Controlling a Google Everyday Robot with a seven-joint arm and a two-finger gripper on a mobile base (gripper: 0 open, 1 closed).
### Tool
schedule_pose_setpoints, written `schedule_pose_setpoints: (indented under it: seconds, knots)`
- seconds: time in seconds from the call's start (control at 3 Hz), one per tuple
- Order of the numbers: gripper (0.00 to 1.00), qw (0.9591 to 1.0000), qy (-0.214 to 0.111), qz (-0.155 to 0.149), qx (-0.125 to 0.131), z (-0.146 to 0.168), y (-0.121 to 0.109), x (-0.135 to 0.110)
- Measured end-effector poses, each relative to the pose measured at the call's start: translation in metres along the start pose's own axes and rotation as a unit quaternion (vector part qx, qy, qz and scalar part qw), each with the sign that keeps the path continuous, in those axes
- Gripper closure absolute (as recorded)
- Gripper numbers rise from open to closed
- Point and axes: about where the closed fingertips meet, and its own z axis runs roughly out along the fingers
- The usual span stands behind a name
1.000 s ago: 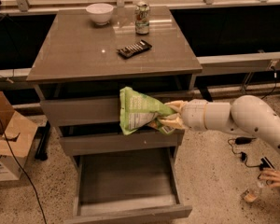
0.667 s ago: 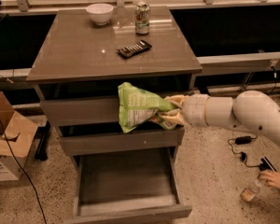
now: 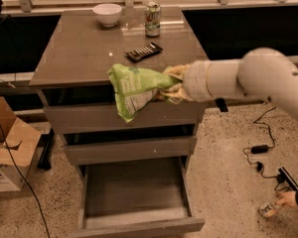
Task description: Pick green rice chip bag from bottom drawer and place on counter
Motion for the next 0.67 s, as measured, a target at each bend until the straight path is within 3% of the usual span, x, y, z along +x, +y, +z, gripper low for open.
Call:
schedule_pose_setpoints:
  seconds: [0.33,0.67]
  knots:
    - [1.00,0.9978,0.005,-0.064,-0.017,0.021,-0.037,-0.027]
    - [1.00,0.9929,-0.003,-0.111,-0.041,0.054,-0.067,-0.055]
